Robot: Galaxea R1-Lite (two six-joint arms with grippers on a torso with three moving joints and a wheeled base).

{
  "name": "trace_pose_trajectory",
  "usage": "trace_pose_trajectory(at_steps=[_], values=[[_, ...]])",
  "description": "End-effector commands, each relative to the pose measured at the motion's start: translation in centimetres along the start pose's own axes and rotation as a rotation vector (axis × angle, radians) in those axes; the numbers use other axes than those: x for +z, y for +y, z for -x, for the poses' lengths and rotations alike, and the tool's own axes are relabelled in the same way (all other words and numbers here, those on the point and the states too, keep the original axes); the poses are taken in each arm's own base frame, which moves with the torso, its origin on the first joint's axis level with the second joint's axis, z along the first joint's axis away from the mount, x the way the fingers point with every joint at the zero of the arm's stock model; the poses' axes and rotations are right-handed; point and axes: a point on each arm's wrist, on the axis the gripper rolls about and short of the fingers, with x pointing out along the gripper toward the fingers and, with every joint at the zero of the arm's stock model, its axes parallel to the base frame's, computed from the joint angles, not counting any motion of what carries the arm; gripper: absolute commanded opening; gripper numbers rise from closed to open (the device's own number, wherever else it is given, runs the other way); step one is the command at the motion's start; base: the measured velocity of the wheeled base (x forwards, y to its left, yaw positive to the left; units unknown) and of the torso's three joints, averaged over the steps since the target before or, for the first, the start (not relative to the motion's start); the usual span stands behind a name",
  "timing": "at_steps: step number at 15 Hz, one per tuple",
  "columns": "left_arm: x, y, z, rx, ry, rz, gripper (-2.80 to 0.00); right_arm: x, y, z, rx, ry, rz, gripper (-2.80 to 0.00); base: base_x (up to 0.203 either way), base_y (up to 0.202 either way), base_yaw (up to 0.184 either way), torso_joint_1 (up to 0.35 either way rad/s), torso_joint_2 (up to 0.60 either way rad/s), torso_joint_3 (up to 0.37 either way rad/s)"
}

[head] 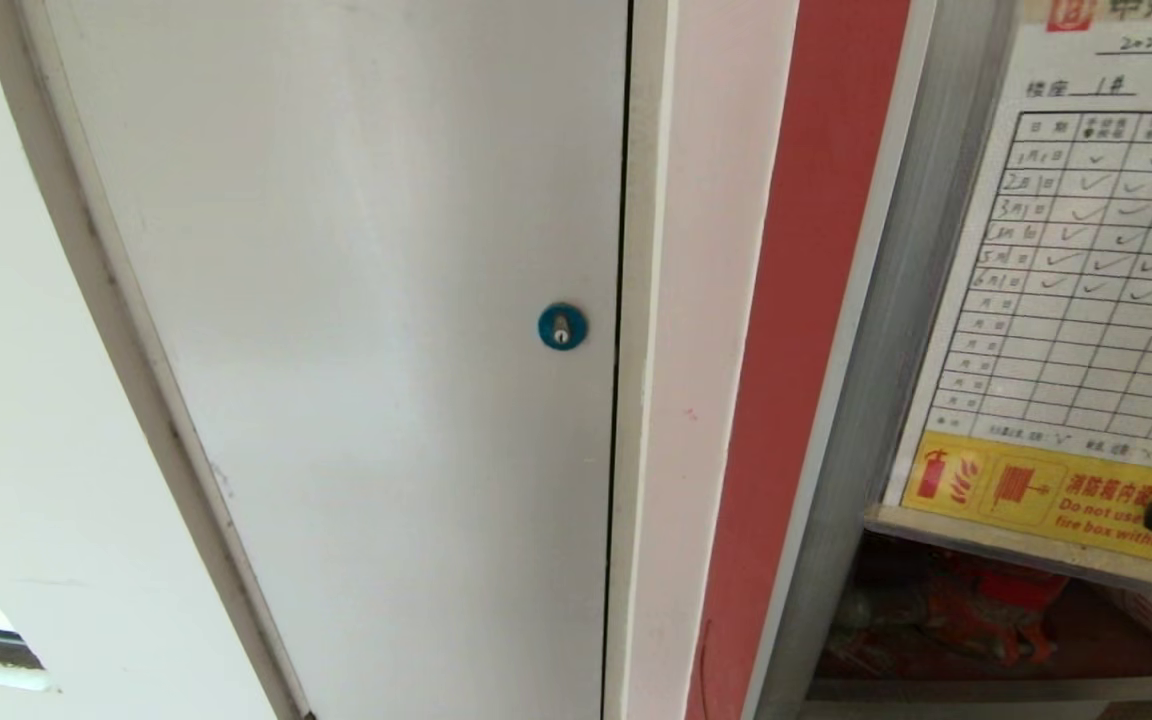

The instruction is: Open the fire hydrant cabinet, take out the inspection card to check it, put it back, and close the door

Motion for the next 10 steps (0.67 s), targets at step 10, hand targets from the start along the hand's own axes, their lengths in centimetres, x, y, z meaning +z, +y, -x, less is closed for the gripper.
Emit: trace_pose_trajectory(at_steps=[10], values=[[0.0,0.0,0.0,0.000,0.000,0.000,-2.80,2.1,-3.1,-7.0,0.281,-0.111,-0.101,-2.80,0.000,0.000,0.000,0.000,0.00,0.000]])
